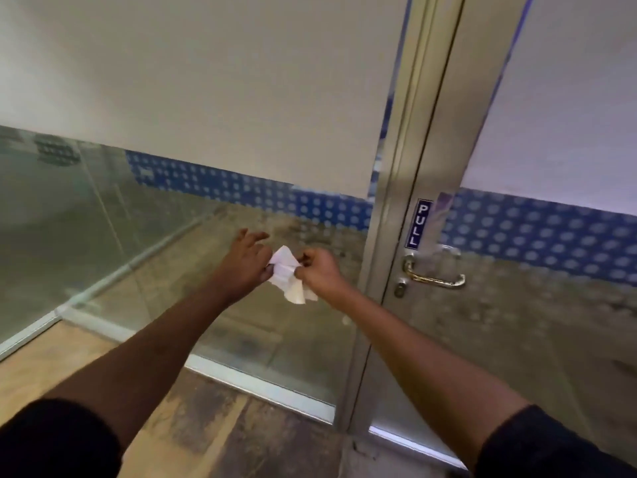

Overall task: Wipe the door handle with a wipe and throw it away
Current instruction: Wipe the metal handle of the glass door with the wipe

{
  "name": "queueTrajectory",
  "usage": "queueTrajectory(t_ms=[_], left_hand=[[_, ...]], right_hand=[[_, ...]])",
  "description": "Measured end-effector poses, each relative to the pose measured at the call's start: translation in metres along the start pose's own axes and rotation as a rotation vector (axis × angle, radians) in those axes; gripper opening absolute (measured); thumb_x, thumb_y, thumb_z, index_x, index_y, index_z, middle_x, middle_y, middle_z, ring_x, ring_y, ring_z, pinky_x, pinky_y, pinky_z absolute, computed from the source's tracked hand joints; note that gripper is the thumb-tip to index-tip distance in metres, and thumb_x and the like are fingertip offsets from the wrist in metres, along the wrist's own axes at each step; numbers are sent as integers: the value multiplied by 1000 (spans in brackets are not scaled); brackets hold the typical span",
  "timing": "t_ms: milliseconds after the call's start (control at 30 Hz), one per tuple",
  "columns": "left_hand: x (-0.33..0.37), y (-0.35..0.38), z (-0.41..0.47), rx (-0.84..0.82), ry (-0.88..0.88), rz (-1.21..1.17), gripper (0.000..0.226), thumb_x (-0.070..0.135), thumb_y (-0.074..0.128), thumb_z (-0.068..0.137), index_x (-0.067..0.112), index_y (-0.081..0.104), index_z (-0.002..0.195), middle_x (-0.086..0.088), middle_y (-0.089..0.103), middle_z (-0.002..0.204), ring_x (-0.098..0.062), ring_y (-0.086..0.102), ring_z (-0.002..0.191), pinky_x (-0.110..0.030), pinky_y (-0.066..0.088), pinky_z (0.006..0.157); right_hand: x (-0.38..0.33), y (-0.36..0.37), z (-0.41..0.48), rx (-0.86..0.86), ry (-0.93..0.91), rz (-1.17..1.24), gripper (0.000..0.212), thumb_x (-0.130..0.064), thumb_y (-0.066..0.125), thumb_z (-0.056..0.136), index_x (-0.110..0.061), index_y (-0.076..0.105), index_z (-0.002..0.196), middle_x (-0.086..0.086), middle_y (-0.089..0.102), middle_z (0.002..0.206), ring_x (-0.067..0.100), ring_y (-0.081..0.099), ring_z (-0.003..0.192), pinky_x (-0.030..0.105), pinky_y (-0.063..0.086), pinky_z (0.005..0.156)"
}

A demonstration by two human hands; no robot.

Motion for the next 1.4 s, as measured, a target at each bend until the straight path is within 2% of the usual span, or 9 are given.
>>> queueTrajectory(t_ms=[100, 233, 433, 633, 767, 867, 1033, 1200, 1400], left_hand=[[22, 24, 40, 18, 136, -12, 34, 30, 44, 78, 2, 61, 86, -21, 70, 85, -40, 64, 100, -50, 25, 100], [47, 50, 78, 41, 290, -64, 47, 36, 44, 79, -1, 66, 99, -24, 69, 98, -35, 50, 110, -52, 33, 103], [94, 50, 115, 136, 577, -11, 32, 23, 88, 65, 5, 64, 74, -15, 71, 82, -41, 62, 109, -62, 34, 105], [123, 59, 151, 116, 667, -23, 35, 20, 91, 61, 4, 62, 74, -16, 70, 80, -42, 61, 111, -67, 40, 100], [143, 65, 181, 208, 717, -61, 31, 19, 85, 69, 5, 58, 72, -15, 68, 79, -42, 59, 112, -67, 36, 105], [150, 66, 208, 290, 708, -61, 29, 16, 81, 75, 5, 54, 71, -14, 65, 76, -42, 58, 113, -68, 33, 106], [160, 70, 240, 395, 777, -59, 25, 9, 77, 80, 4, 54, 71, -16, 58, 66, -41, 61, 105, -66, 34, 106], [167, 70, 253, 497, 828, -58, 26, 6, 69, 89, 6, 54, 67, -15, 57, 65, -40, 63, 101, -65, 33, 108], [169, 67, 267, 545, 830, -56, 32, 16, 54, 99, 7, 57, 68, -15, 64, 76, -41, 52, 113, -60, 25, 114]], right_hand=[[24, -41, -2, 136, 47, -102, 5, -6, 61, 73, -3, 64, 75, 12, 67, 74, 24, 62, 70, 44, 52, 67], [47, -80, -17, 350, 127, -95, 12, -4, 59, 76, -9, 70, 76, 7, 70, 76, 21, 64, 72, 32, 49, 63], [76, -116, -41, 612, 192, -82, 22, 0, 53, 82, -11, 71, 88, 1, 69, 83, 18, 64, 80, 27, 48, 67], [83, -148, -54, 802, -35, -229, 32, 12, 54, 72, -6, 73, 91, 9, 72, 90, 16, 62, 84, 9, 42, 74], [86, -166, -55, 906, -80, -100, 18, -4, 54, 78, -15, 68, 81, 1, 69, 81, 16, 61, 76, 24, 46, 69], [99, -195, -40, 803, 101, 116, 25, -2, 55, 85, -20, 67, 74, 3, 70, 76, 17, 63, 71, 36, 51, 68], [91, -243, -29, 620, 134, -19, 18, -11, 65, 88, 0, 70, 75, 17, 70, 74, 18, 61, 64, 34, 47, 60], [99, -267, -20, 123, 341, -230, 36, -29, 87, 62, -2, 68, 76, -2, 61, 63, 11, 55, 56, 25, 40, 52], [94, -288, -20, 127, 283, 1, 28, -15, 76, 78, 0, 62, 59, 3, 54, 56, 13, 50, 53, 25, 37, 53]])
Point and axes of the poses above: each hand's wrist, its own z-axis towards the middle knuckle, its own y-axis out of the palm, x = y × z, the point moved 4 cm from there along z, towards the middle knuckle
